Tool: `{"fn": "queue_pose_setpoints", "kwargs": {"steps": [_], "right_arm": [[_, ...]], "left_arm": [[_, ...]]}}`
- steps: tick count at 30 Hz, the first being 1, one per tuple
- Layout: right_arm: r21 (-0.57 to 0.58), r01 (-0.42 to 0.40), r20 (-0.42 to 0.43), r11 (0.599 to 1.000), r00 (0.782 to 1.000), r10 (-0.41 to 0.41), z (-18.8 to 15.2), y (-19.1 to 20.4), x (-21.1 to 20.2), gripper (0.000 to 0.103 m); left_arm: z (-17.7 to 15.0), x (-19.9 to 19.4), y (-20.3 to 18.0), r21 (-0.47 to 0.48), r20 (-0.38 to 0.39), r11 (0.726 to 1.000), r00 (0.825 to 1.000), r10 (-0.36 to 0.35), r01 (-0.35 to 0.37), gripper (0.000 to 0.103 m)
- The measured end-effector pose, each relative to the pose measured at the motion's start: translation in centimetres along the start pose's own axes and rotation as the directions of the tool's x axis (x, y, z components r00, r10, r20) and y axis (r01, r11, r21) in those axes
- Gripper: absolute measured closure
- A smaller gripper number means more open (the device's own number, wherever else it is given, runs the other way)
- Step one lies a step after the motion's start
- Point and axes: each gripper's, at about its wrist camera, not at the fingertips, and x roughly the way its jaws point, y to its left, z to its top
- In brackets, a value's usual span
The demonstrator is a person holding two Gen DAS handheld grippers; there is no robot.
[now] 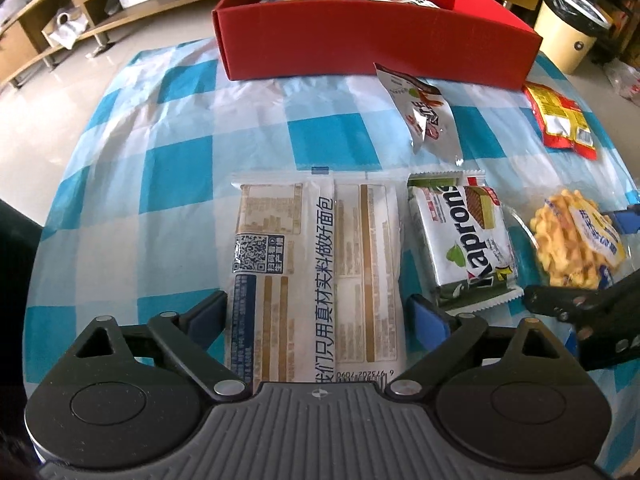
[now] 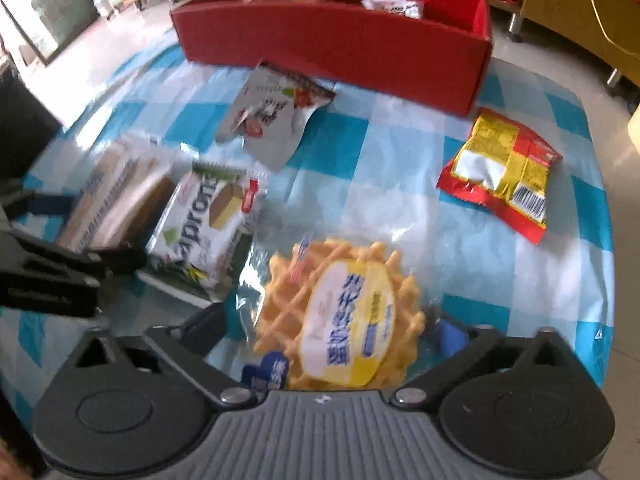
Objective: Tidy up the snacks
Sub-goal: 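Grasp white bread packet with left gripper while right gripper grasps yellow waffle packet, then lift and carry both held packets over the red box with both grippers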
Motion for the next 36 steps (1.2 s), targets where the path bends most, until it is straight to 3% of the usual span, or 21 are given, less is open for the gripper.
{"fn": "queue_pose_setpoints", "kwargs": {"steps": [2,4,5,7,9,23,36], "right_arm": [[-0.063,0.034,-0.008,0.997,0.999,-0.035,-0.2,0.8,0.2,0.002],[-0.032,0.020,-0.012,0.999,1.000,-0.020,-0.1,0.3,0.0,0.004],[-0.010,0.013,-0.013,1.000,1.000,-0.013,0.0,-0.1,-0.2,0.008],[0.031,0.027,-0.005,0.999,1.000,-0.027,0.2,-0.8,-0.9,0.028],[0.069,0.009,-0.002,0.998,1.000,-0.009,0.0,-1.8,-1.4,0.030],[0.067,0.036,0.062,0.997,0.997,-0.041,-1.1,-2.0,-4.7,0.031],[0.005,0.038,0.134,0.999,0.990,-0.039,0.2,0.2,-8.4,0.031]], "left_arm": [[-0.1,-0.1,0.0,0.004,0.004,1.000,1.000,0.002,-0.002,0.011],[-0.2,-0.4,0.2,-0.005,0.012,1.000,1.000,0.003,-0.003,0.015],[-0.3,-0.5,0.4,-0.011,0.017,1.000,1.000,0.000,0.000,0.017],[-0.4,-0.8,0.6,-0.021,0.021,1.000,1.000,-0.008,0.009,0.020],[-0.4,-0.9,0.6,-0.029,0.019,1.000,1.000,-0.010,0.010,0.022],[-0.2,-1.9,0.0,-0.027,0.007,1.000,1.000,-0.005,0.005,0.027],[0.9,-6.1,-1.2,0.002,0.097,1.000,0.995,0.010,-0.011,0.027]]}}
